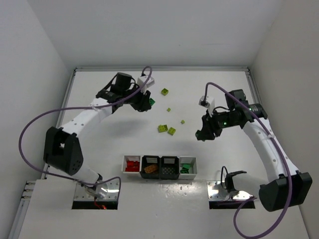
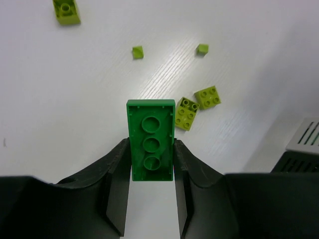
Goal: Sort the legos into containers by color
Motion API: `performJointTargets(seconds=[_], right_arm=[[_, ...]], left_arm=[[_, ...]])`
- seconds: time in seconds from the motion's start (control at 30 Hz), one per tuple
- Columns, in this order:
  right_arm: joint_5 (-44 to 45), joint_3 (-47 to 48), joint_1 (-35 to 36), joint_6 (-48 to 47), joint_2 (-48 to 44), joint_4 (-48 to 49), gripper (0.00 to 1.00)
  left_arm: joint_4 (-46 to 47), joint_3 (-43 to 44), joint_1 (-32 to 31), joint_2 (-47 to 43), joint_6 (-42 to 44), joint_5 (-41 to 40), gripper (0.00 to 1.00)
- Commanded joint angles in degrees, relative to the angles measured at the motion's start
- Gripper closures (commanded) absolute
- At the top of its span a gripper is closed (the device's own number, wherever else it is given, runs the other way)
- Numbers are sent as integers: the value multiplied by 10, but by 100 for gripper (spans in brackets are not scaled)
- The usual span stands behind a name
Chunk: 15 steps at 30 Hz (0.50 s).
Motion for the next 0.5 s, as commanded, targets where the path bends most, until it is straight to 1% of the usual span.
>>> performJointTargets(seconds=[0.0,0.07,0.13,0.27,0.37,0.47], right_arm=[[-56,-12,36,-39,-26,-5,100],[-44,-17,70,-39,-31,-5,100],[-29,-33,109,-39,-31,7,100],[-8,-60,153,-33,-31,23,100],[30,-66,202,-39,-24,29,100],[31,-72,227,-39,-8,34,100]], left_arm=[[-14,12,5,-57,-20,30,89],[-21,20,17,-80,-19,25,89],[-29,28,34,-88,-38,41,89],[-41,36,68,-94,-63,75,89],[-46,36,80,-105,-69,81,89],[-46,36,92,-111,-69,81,89]])
